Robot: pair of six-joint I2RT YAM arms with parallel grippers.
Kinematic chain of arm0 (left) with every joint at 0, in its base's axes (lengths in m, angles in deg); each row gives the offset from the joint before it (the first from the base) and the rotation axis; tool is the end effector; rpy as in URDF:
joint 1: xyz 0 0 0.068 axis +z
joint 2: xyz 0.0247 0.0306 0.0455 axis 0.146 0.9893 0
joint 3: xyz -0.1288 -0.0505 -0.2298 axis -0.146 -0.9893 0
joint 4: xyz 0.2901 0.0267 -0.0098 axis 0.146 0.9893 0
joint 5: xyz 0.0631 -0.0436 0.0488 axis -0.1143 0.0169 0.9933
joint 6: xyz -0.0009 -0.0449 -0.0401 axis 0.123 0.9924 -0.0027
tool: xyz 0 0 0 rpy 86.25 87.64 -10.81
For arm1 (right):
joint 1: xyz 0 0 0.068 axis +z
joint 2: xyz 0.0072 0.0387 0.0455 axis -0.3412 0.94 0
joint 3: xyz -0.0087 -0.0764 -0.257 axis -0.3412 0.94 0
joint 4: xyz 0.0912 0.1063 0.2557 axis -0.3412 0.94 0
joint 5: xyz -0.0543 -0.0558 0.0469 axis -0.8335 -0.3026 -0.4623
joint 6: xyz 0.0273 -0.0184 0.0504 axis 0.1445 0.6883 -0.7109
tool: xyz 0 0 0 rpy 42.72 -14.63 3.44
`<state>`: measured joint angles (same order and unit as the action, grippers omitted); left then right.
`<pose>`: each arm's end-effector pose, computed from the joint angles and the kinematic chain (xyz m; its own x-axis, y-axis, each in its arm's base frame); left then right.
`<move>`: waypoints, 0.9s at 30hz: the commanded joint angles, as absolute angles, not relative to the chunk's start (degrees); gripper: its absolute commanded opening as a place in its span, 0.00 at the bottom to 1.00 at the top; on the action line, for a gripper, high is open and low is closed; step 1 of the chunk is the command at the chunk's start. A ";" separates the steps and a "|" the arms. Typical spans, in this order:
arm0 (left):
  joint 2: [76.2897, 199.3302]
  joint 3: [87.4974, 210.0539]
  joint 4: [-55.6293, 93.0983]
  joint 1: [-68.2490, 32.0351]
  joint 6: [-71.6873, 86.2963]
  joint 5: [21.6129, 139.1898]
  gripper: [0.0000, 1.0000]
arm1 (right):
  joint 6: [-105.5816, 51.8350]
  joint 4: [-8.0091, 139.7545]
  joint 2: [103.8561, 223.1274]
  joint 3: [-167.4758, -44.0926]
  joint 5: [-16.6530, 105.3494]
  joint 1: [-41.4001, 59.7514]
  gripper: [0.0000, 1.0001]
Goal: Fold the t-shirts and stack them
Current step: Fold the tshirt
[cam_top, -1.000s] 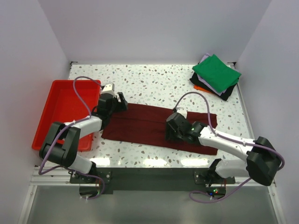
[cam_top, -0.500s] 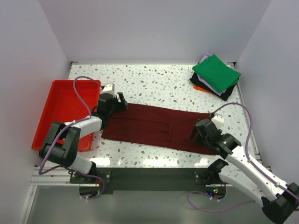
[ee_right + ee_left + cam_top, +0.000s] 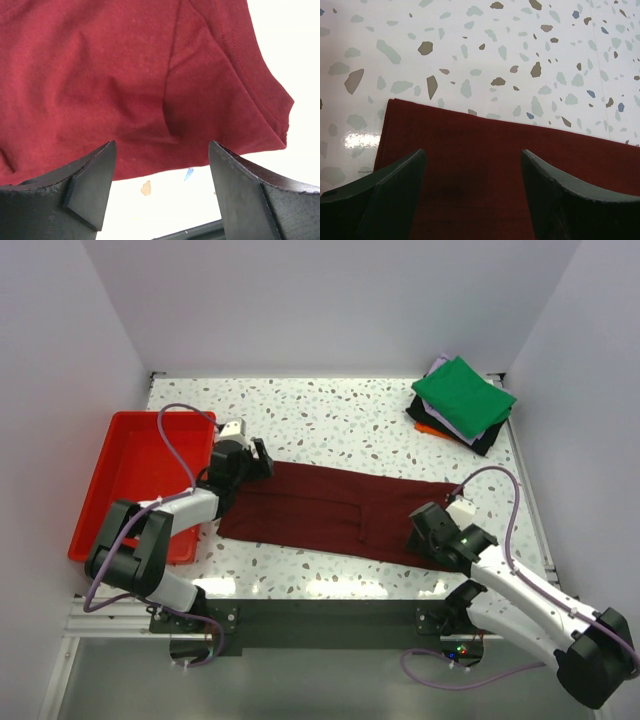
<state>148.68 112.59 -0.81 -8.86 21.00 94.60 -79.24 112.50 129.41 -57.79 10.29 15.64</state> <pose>0.3164 -0.0935 0.1409 -0.5030 -0.2885 -0.8147 -0.0072 0.9440 -0.3299 0.1494 0.0825 0.1634 -0.7064 0.4403 -0.5542 0.4475 0.8844 0.1322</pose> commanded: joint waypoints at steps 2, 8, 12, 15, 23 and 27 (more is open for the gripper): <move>148.45 112.64 -2.89 -8.31 19.63 94.55 0.81 | -80.71 105.80 130.31 -56.43 6.47 15.47 0.76; 148.71 112.64 -2.80 -8.22 19.54 94.73 0.81 | -79.82 101.49 129.70 -54.23 6.47 15.47 0.64; 148.54 112.55 -2.72 -8.22 19.54 94.73 0.81 | -79.21 101.40 129.44 -53.71 6.47 15.47 0.54; 148.62 112.47 -2.80 -8.22 19.63 94.73 0.81 | -79.03 101.05 128.73 -53.35 7.17 15.47 0.42; 148.62 112.55 -2.80 -8.22 19.63 94.64 0.81 | -77.63 101.40 128.99 -54.49 11.57 15.47 0.13; 148.71 112.55 -2.81 -8.13 19.63 94.46 0.81 | -75.44 101.93 131.80 -57.74 16.21 15.47 0.04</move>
<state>148.68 112.59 -0.81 -8.82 21.00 94.60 -77.07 102.97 129.90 -54.09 12.94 15.64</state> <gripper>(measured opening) 0.812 0.066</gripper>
